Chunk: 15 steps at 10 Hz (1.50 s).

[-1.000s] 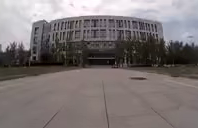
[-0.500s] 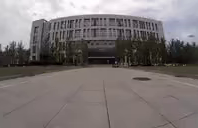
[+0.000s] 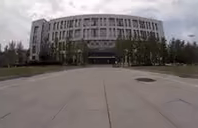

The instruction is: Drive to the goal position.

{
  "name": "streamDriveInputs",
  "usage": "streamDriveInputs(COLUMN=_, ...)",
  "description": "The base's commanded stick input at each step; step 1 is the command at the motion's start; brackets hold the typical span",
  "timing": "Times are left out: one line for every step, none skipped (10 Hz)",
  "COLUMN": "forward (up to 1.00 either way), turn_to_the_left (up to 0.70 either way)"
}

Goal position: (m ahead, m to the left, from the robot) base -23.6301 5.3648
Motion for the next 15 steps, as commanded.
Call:
streamDriveInputs(forward=0.70, turn_to_the_left=0.00)
streamDriveInputs(forward=0.70, turn_to_the_left=0.00)
streamDriveInputs(forward=0.70, turn_to_the_left=0.00)
streamDriveInputs(forward=0.70, turn_to_the_left=0.00)
streamDriveInputs(forward=0.70, turn_to_the_left=0.00)
streamDriveInputs(forward=0.70, turn_to_the_left=0.00)
streamDriveInputs(forward=0.70, turn_to_the_left=0.00)
streamDriveInputs(forward=0.70, turn_to_the_left=0.00)
streamDriveInputs(forward=0.70, turn_to_the_left=0.00)
streamDriveInputs(forward=0.70, turn_to_the_left=0.00)
streamDriveInputs(forward=0.70, turn_to_the_left=0.00)
streamDriveInputs(forward=0.70, turn_to_the_left=0.00)
streamDriveInputs(forward=0.70, turn_to_the_left=0.00)
streamDriveInputs(forward=0.70, turn_to_the_left=0.00)
streamDriveInputs(forward=0.70, turn_to_the_left=0.00)
